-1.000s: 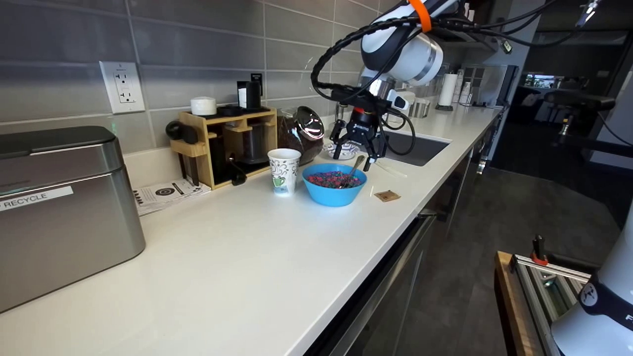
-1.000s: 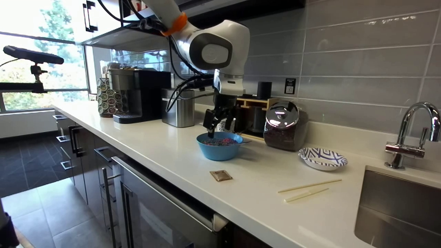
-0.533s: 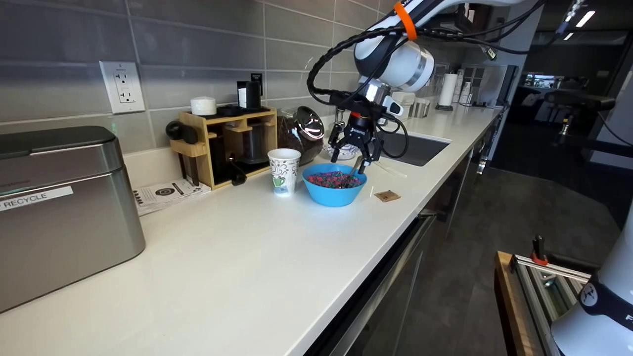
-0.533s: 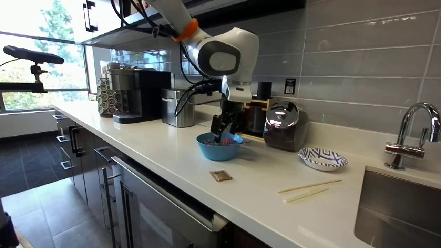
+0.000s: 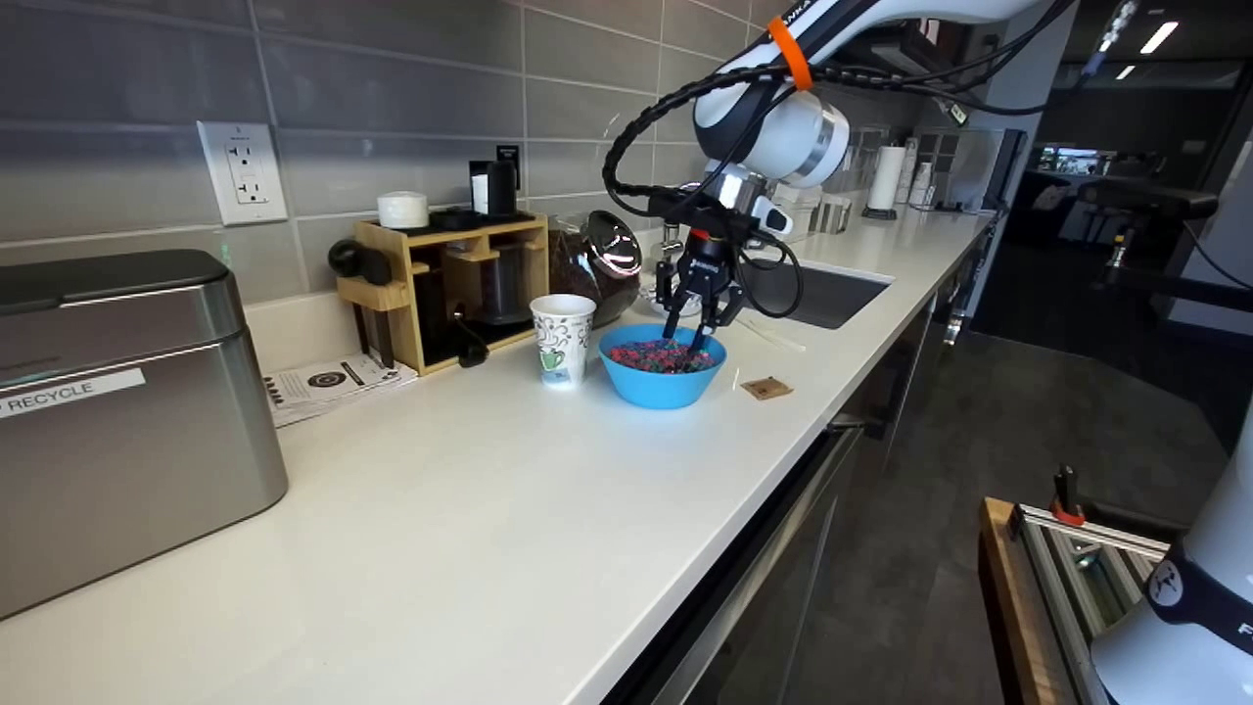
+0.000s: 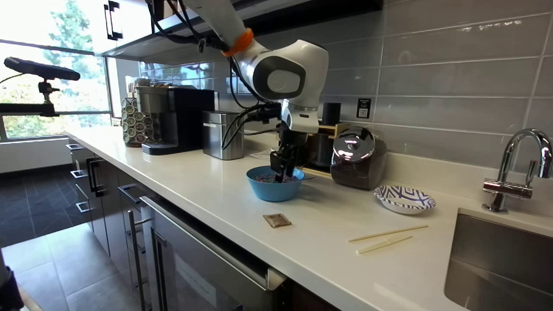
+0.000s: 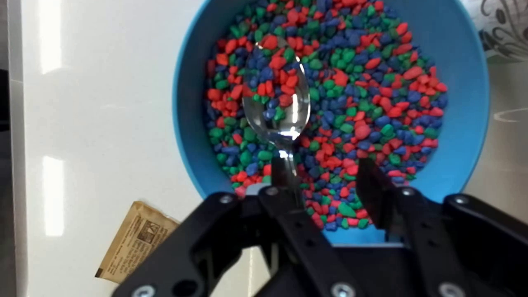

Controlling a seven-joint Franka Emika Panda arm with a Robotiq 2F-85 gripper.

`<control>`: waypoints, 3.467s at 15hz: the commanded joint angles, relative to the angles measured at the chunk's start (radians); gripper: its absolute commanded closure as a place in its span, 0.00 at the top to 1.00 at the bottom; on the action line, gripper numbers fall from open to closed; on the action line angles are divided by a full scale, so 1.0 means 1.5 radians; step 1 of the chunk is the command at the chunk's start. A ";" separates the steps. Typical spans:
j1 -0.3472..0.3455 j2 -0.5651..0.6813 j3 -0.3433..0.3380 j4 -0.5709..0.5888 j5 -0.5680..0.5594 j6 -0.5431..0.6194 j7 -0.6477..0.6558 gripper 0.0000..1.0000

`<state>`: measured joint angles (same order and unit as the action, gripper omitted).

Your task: Use the spoon to get some cereal from the blue bowl and put it in the coffee cup on the left.

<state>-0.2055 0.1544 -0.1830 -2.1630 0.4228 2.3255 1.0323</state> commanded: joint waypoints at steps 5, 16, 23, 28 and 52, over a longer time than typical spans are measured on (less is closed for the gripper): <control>-0.003 0.023 -0.010 0.030 0.006 -0.046 -0.013 0.50; -0.004 0.035 -0.012 0.031 0.005 -0.051 -0.014 0.24; -0.003 0.029 -0.011 0.029 0.006 -0.056 -0.017 0.18; -0.004 0.029 -0.011 0.031 0.007 -0.060 -0.025 0.03; 0.036 -0.013 -0.030 0.004 -0.159 0.109 0.240 0.02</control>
<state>-0.1801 0.1658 -0.2077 -2.1218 0.2728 2.4306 1.2999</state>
